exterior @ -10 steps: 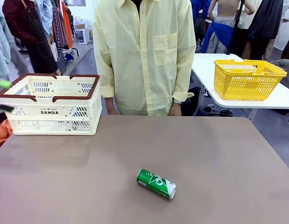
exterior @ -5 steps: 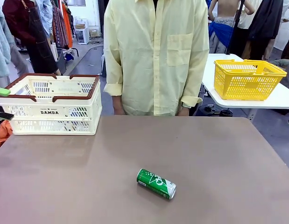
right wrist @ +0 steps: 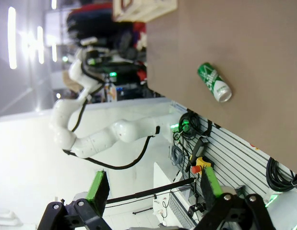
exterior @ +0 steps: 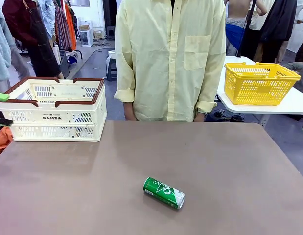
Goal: Place the drinks into the Shopping basket.
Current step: Pick up one drink and place it into the Shopping basket.
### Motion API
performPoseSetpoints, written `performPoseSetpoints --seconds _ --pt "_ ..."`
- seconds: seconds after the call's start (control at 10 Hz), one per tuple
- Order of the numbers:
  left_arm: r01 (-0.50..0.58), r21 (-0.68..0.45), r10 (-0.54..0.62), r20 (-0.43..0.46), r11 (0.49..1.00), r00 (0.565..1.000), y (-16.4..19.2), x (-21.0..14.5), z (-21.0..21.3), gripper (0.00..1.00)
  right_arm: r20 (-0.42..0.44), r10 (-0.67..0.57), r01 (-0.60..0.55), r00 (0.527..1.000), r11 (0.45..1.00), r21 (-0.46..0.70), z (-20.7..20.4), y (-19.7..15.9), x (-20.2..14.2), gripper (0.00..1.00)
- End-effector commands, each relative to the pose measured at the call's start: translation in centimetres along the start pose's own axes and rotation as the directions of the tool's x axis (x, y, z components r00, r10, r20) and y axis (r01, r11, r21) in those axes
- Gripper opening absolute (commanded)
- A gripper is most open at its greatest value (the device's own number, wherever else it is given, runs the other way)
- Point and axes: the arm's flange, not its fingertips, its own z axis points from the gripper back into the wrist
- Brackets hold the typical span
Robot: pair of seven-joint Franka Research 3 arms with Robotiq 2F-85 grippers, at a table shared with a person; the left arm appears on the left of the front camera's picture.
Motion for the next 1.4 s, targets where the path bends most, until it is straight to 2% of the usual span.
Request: performPoseSetpoints --seconds 0.0,0.5,0.6,0.7,0.8,0.9,1.1,1.2,1.3 --pt "0.007 -0.017 -0.007 0.003 1.000 1.000 -0.1 -0.2 0.0 1.00 -0.011 0.021 -0.021 1.000 1.000 -0.014 0.2 0.0 -0.2 1.00" --pt "0.000 0.000 0.000 0.000 1.000 1.000 0.0 0.0 0.0 1.00 -0.011 0.021 -0.021 1.000 1.000 -0.014 0.2 0.0 -0.2 1.00" --pt "-0.013 0.170 0.015 -0.013 0.985 1.000 -4.4 0.5 -3.4 1.00 -0.011 0.021 -0.021 1.000 1.000 -0.014 0.2 0.0 -0.2 1.00" --pt "0.017 0.271 0.005 -0.079 0.962 0.997 -8.4 0.6 -7.5 1.00 -0.011 0.021 -0.021 1.000 1.000 -0.014 0.2 0.0 -0.2 1.00" --pt "0.050 0.385 0.012 -0.156 0.921 0.988 -11.1 0.6 -11.9 1.00 -0.011 0.021 -0.021 1.000 1.000 -0.014 0.2 0.0 -0.2 1.00" --pt "0.068 0.534 0.044 -0.193 0.843 0.980 -12.7 0.5 -16.9 1.00 -0.011 0.021 -0.021 1.000 1.000 -0.014 0.2 0.0 -0.2 1.00" --pt "0.139 0.697 0.069 -0.261 0.703 0.963 -13.4 -0.7 -24.8 1.00 -0.011 0.021 -0.021 1.000 1.000 -0.014 0.2 0.0 -0.2 1.00" --pt "0.153 0.742 0.070 -0.261 0.652 0.963 -13.6 -1.4 -28.7 1.00 -0.011 0.021 -0.021 1.000 1.000 -0.014 0.2 0.0 -0.2 1.00" --pt "0.119 0.772 0.091 -0.224 0.625 0.970 -13.2 -2.0 -32.8 1.00 -0.011 0.021 -0.021 1.000 1.000 -0.014 0.2 0.0 -0.2 1.00"
